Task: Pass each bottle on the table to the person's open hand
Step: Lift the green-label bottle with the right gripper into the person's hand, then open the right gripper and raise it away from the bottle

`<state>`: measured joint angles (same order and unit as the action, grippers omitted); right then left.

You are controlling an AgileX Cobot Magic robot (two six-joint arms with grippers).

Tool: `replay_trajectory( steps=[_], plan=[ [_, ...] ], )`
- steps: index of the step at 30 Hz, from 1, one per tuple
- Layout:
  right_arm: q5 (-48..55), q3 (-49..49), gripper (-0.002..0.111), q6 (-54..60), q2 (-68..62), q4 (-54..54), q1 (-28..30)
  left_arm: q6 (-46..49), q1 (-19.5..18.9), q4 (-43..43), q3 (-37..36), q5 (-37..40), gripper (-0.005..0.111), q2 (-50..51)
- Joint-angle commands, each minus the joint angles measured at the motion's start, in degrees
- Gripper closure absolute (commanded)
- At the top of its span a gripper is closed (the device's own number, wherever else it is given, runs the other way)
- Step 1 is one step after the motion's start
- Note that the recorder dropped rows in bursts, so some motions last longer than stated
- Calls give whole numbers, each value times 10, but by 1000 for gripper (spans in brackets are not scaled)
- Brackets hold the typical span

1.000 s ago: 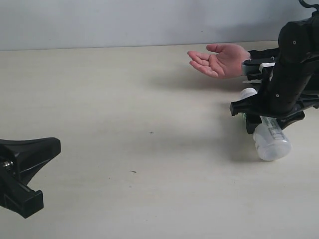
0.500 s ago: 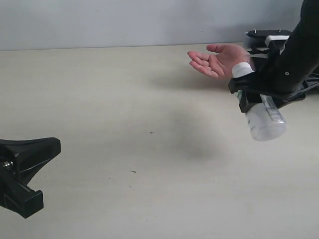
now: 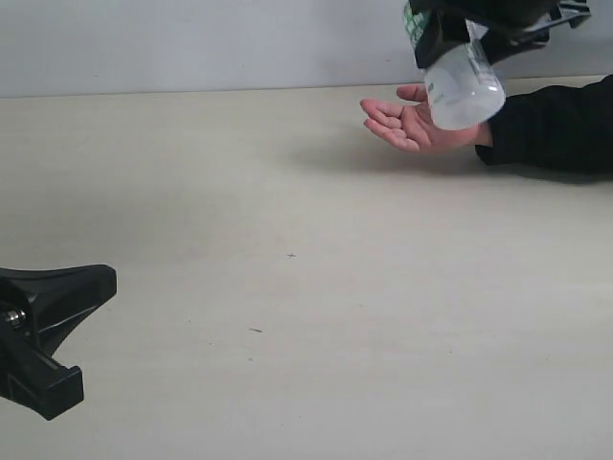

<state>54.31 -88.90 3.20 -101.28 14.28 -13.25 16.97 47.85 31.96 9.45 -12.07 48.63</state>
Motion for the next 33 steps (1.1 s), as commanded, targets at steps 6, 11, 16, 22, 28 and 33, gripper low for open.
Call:
replay_trajectory(
  steps=[6, 11, 16, 22, 28, 33],
  plan=[
    [59, -192, 108, -8, -175, -63, -1, -2, 1, -1, -3, -2, 107, -4],
    [52, -222, 108, -8, -250, -70, -1, -2, 1, -1, -3, -2, 107, -4],
    [23, -221, 103, -8, -265, -80, -1, -2, 1, -1, -3, -2, 107, -4],
    [31, -221, 53, -8, -265, -80, -1, -2, 1, -1, -3, -2, 107, -4],
    [25, -221, 35, -8, -265, -80, -1, -3, 1, -1, -3, -2, 107, -4],
    [27, -221, 35, -8, -265, -80, -1, -3, 1, -1, -3, -2, 107, -4]
  ],
)
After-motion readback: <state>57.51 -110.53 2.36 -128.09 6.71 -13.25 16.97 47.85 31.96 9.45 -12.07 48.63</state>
